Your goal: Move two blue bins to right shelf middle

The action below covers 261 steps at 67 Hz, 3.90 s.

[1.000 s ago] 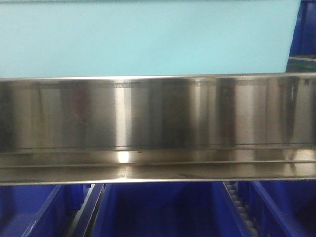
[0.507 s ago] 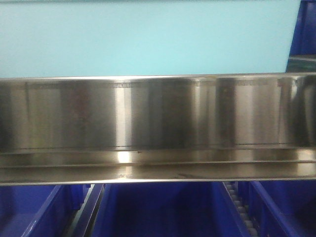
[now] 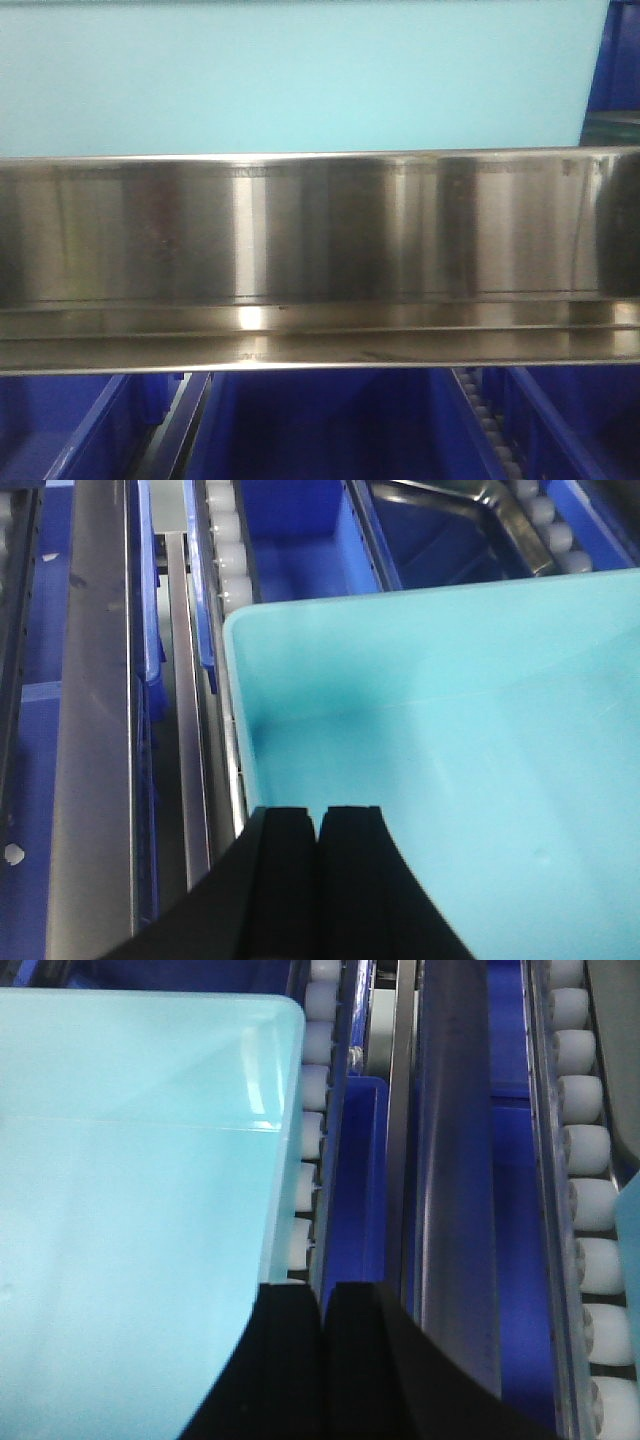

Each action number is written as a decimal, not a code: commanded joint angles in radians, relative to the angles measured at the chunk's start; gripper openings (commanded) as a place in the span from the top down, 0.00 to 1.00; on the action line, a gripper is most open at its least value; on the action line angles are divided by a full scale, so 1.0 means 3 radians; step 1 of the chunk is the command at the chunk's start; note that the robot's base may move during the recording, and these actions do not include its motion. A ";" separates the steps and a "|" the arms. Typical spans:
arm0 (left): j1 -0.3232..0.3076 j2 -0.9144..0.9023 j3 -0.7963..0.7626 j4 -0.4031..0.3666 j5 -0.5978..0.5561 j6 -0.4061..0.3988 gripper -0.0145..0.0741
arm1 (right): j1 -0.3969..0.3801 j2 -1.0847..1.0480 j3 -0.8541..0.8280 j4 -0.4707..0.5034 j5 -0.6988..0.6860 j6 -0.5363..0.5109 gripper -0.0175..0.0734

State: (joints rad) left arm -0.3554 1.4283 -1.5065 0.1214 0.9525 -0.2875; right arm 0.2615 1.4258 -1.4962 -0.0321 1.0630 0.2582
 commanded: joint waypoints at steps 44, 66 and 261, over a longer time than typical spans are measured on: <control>0.0036 0.0424 -0.0035 0.0019 0.0378 -0.0305 0.48 | 0.0009 0.0469 -0.0043 0.0290 0.0019 0.0004 0.49; 0.0169 0.0626 -0.0035 -0.0278 0.0577 -0.0146 0.48 | 0.0009 0.0558 -0.0043 0.0290 0.0072 0.0004 0.49; 0.0098 0.0027 -0.0678 0.0225 -0.1052 -0.0112 0.96 | 0.0003 -0.0241 -0.0064 -0.0331 -0.2300 -0.0050 0.99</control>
State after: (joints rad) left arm -0.3179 1.4550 -1.6938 0.1960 0.6823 -0.3248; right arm 0.2641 1.3696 -1.5047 -0.1152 0.4405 0.2559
